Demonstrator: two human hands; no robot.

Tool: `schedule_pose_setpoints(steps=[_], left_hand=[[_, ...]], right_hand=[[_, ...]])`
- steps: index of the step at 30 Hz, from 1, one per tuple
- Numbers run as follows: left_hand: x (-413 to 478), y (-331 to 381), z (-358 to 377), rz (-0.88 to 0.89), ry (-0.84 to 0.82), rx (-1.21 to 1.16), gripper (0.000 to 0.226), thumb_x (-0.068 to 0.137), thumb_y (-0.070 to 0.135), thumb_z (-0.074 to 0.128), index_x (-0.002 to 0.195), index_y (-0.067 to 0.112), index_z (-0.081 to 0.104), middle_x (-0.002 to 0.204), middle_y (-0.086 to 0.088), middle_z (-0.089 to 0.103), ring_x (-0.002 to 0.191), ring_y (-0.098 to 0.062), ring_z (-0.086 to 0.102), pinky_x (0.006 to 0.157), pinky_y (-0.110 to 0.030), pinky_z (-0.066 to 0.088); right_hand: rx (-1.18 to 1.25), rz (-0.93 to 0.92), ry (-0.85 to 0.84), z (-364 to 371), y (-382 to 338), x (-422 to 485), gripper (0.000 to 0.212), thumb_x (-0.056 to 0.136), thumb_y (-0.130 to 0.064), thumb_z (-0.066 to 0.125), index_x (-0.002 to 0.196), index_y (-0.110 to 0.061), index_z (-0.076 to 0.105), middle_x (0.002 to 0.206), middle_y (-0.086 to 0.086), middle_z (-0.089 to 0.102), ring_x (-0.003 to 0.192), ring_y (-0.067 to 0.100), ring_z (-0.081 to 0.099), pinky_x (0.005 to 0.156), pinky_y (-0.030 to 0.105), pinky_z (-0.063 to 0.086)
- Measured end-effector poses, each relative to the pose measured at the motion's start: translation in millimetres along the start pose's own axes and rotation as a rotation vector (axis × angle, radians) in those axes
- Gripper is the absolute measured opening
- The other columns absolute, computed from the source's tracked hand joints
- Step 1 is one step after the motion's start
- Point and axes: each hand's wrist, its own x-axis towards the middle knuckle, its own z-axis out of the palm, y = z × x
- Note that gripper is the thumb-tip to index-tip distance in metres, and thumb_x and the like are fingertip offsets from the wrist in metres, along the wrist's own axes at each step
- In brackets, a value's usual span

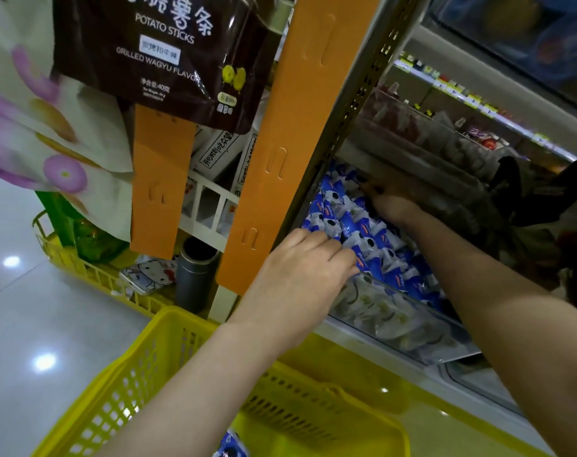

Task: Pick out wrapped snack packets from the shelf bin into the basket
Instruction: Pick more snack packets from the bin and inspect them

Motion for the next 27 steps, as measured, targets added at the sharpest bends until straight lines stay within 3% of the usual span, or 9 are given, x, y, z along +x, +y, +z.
schedule_pose_setpoints(steps=[3,7,13,18,25,27], left_hand=[[0.1,0.1,-0.3,-0.002,0.002,0.001,0.036,0.091,0.026,0.032,0.079,0.019,0.065,0.074,0.005,0.066,0.073,-0.014,0.06,0.074,-0.026,0.044],[-0.1,-0.7,0.5,-0.007,-0.003,0.005,0.035,0.092,0.026,0.032,0.081,0.018,0.065,0.075,0.005,0.065,0.074,-0.015,0.059,0.077,-0.026,0.033],[0.1,-0.1,0.7,-0.011,0.002,-0.007,0.034,0.091,0.025,0.034,0.08,0.019,0.065,0.074,0.005,0.065,0.073,-0.014,0.059,0.074,-0.026,0.043],[-0.4,-1.2,1.4,-0.007,0.005,-0.026,0.032,0.092,0.023,0.035,0.081,0.016,0.064,0.074,0.002,0.064,0.073,-0.017,0.058,0.076,-0.027,0.031],[-1.5,-0.9,-0.2,-0.003,-0.055,-0.057,0.032,0.093,0.024,0.035,0.085,0.016,0.065,0.077,0.004,0.065,0.075,-0.016,0.058,0.075,-0.028,0.039],[-2.0,0.6,-2.9,-0.014,-0.085,-0.065,0.032,0.094,0.024,0.035,0.086,0.016,0.065,0.08,0.003,0.066,0.077,-0.017,0.059,0.075,-0.03,0.042]], right_hand=[[0.021,-0.018,0.024,-4.5,4.2,0.3,0.027,0.1,-0.027,0.034,0.104,-0.014,0.058,0.09,0.003,0.054,0.079,0.017,0.05,0.079,0.037,0.042],[-0.034,0.004,0.245,-22.0,15.1,3.5,0.028,0.099,-0.023,0.039,0.112,-0.007,0.058,0.111,0.018,0.059,0.098,0.031,0.057,0.087,0.04,0.045],[-0.058,0.1,0.058,-16.2,26.9,6.5,0.033,0.093,-0.031,0.05,0.116,-0.007,0.058,0.117,0.015,0.059,0.102,0.028,0.056,0.086,0.035,0.042],[-0.076,0.129,0.056,-11.7,18.1,14.8,0.031,0.091,-0.031,0.056,0.111,-0.009,0.061,0.115,0.013,0.06,0.091,0.022,0.053,0.076,0.03,0.039],[0.079,0.046,0.439,-17.6,-1.7,-6.6,0.026,0.095,-0.025,0.048,0.113,-0.01,0.058,0.116,0.013,0.061,0.105,0.028,0.058,0.093,0.04,0.046],[0.168,-0.04,0.503,-22.3,-13.1,-25.4,0.024,0.095,-0.024,0.048,0.115,-0.012,0.056,0.115,0.008,0.06,0.104,0.023,0.059,0.091,0.035,0.047]])
